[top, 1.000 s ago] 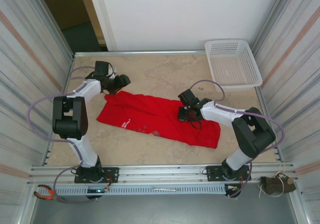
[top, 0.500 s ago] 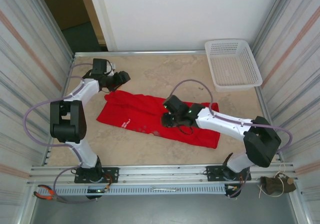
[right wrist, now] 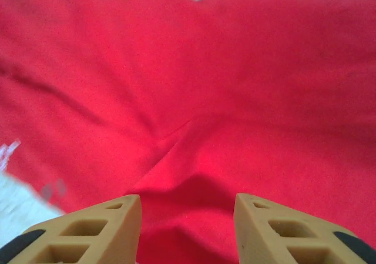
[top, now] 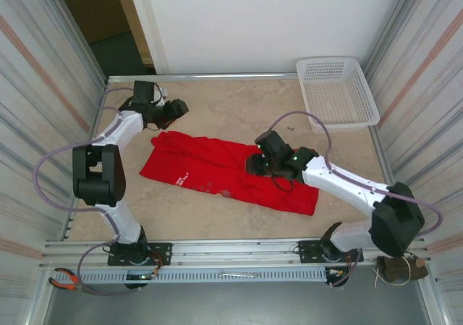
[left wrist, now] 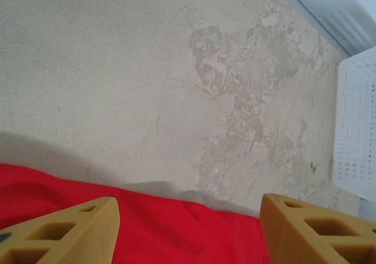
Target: Fold the inside-out t-shirt
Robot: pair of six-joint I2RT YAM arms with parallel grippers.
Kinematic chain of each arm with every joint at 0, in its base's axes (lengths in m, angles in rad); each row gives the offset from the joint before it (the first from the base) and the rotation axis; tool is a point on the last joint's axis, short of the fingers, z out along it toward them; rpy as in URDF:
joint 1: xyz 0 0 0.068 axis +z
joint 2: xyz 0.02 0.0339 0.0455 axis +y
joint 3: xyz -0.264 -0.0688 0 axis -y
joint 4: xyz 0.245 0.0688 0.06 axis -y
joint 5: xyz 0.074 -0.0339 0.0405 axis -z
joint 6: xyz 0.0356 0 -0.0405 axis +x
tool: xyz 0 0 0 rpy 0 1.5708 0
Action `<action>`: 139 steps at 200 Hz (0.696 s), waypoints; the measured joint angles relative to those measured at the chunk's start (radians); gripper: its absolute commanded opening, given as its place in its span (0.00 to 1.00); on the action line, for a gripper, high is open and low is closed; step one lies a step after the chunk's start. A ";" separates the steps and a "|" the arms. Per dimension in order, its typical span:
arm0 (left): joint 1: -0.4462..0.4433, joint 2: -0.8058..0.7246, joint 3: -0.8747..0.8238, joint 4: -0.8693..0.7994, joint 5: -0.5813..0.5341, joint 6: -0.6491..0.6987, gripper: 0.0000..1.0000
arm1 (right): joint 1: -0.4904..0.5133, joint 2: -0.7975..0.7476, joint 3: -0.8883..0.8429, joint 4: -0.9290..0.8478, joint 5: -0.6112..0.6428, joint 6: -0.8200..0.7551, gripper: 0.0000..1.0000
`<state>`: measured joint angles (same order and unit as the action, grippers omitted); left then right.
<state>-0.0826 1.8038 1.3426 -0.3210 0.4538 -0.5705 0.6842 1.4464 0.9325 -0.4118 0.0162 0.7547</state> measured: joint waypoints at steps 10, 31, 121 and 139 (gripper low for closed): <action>0.000 0.006 0.000 -0.004 0.000 0.001 0.65 | -0.021 0.064 0.003 0.018 -0.012 -0.007 0.23; 0.000 0.008 0.000 -0.014 0.000 0.001 0.65 | -0.016 0.181 0.024 0.038 -0.041 -0.026 0.16; 0.000 0.051 -0.001 -0.002 0.011 0.009 0.65 | 0.030 0.009 -0.126 0.032 -0.031 0.027 0.35; 0.000 0.079 -0.031 0.029 0.015 0.009 0.65 | -0.028 -0.014 -0.138 0.030 -0.018 0.034 0.35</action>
<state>-0.0826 1.8824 1.3121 -0.2916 0.4686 -0.5617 0.6563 1.4326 0.7940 -0.3817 -0.0021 0.7883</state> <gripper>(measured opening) 0.653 0.350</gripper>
